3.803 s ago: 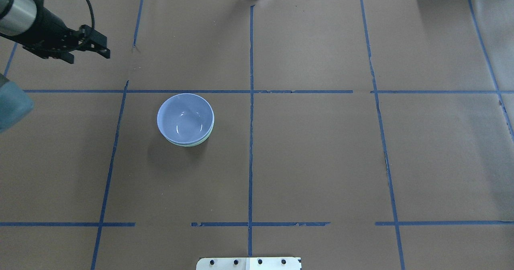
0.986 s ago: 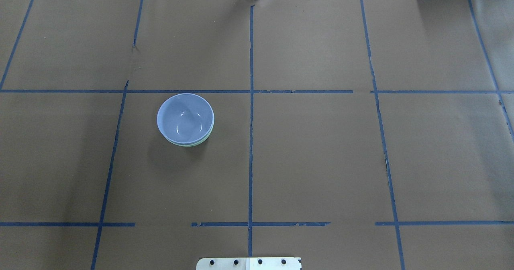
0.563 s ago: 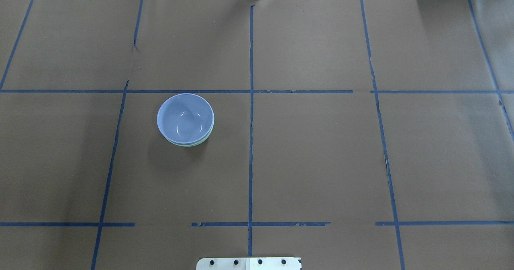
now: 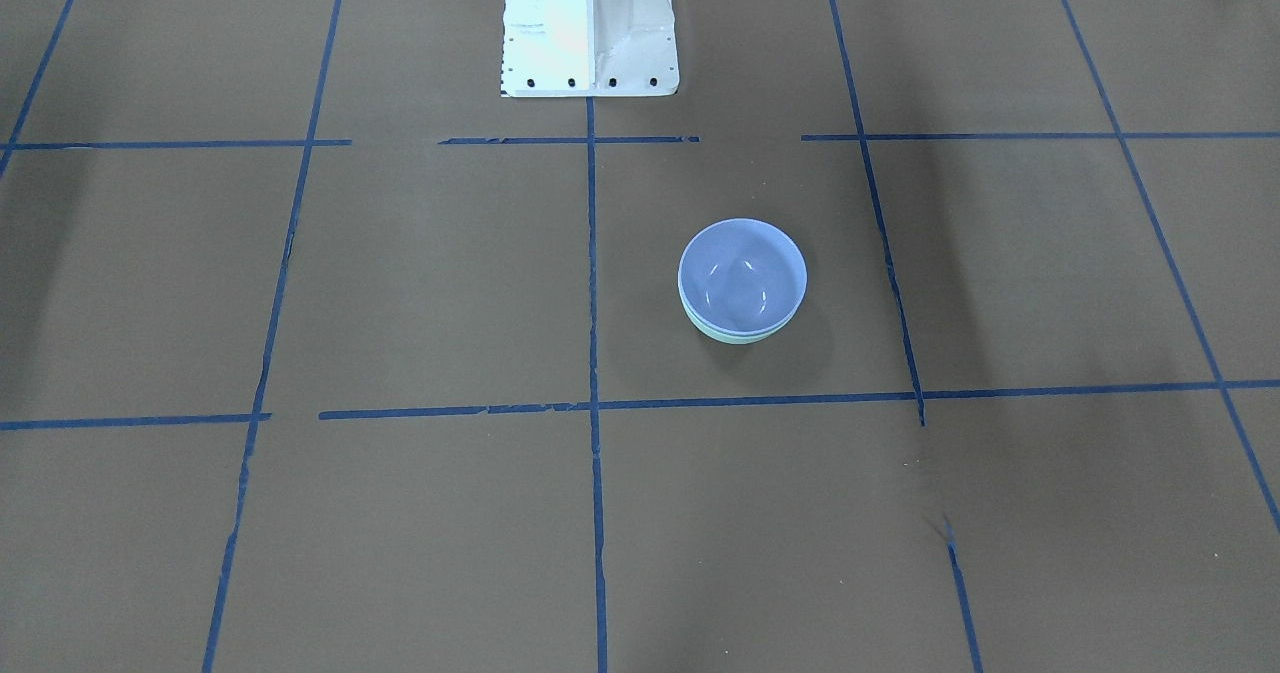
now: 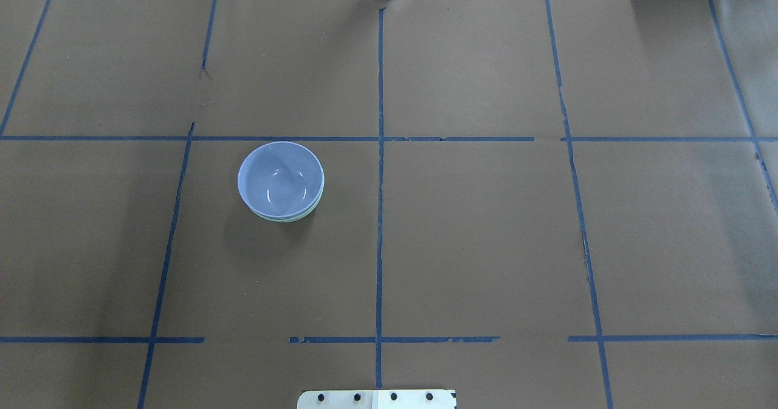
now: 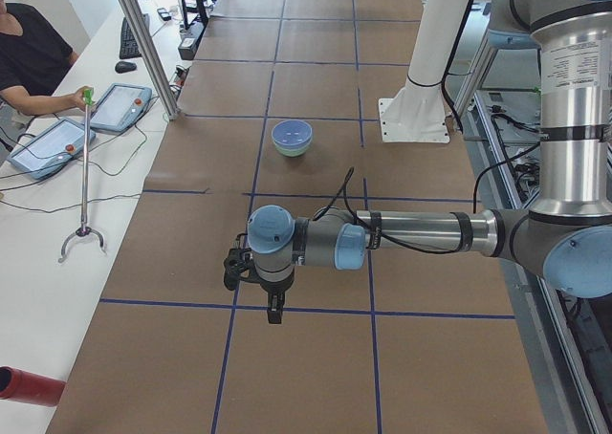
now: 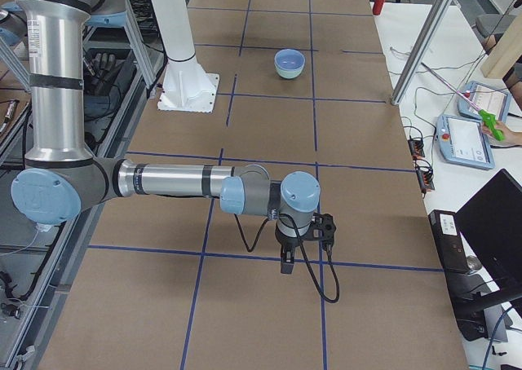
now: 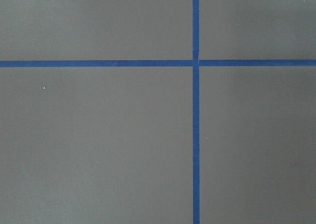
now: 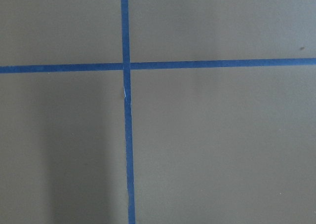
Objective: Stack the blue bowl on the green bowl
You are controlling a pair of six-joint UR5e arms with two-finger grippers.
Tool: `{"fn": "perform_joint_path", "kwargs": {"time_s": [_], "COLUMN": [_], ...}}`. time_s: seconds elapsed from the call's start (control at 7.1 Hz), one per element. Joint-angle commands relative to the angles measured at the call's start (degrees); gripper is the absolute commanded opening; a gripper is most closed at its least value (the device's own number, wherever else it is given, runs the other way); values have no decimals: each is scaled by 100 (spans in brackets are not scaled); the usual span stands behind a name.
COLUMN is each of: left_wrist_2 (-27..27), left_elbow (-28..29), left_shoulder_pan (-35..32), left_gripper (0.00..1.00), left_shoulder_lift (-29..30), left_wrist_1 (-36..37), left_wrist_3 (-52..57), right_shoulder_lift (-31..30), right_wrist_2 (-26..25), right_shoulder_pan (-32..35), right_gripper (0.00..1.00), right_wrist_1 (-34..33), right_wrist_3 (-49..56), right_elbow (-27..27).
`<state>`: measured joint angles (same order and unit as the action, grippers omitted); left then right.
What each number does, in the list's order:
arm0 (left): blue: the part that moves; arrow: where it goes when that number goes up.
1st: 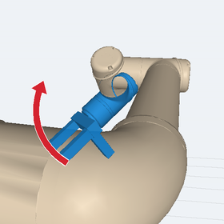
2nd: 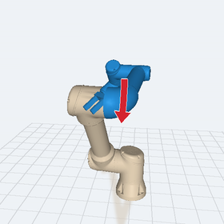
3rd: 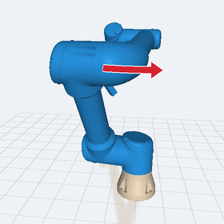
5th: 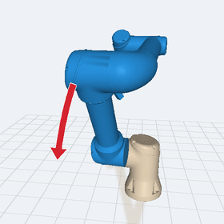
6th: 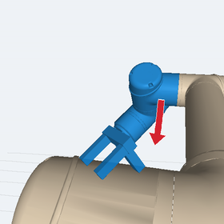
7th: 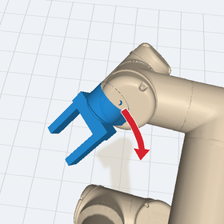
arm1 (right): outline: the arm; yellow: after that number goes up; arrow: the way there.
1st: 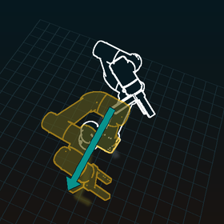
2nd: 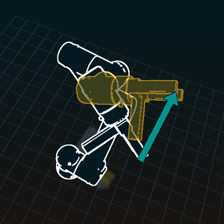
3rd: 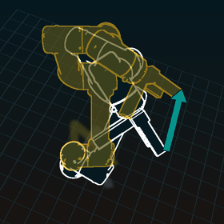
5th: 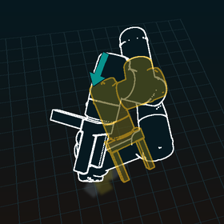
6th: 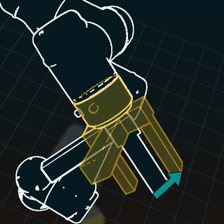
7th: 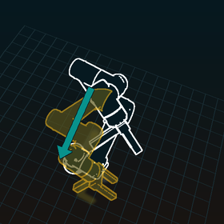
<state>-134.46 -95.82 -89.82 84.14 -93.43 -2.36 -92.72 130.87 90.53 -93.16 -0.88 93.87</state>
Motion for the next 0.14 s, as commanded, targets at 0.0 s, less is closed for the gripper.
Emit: {"fn": "perform_joint_path", "kwargs": {"time_s": [0.0], "left_wrist_2": [-1], "left_elbow": [-7], "left_shoulder_pan": [-9], "left_gripper": [100], "left_shoulder_lift": [6], "left_wrist_1": [9], "left_wrist_3": [-1], "right_shoulder_lift": [0], "right_wrist_2": [0], "right_shoulder_pan": [0], "right_gripper": [100], "right_wrist_1": [0], "right_wrist_3": [0], "right_elbow": [0]}}
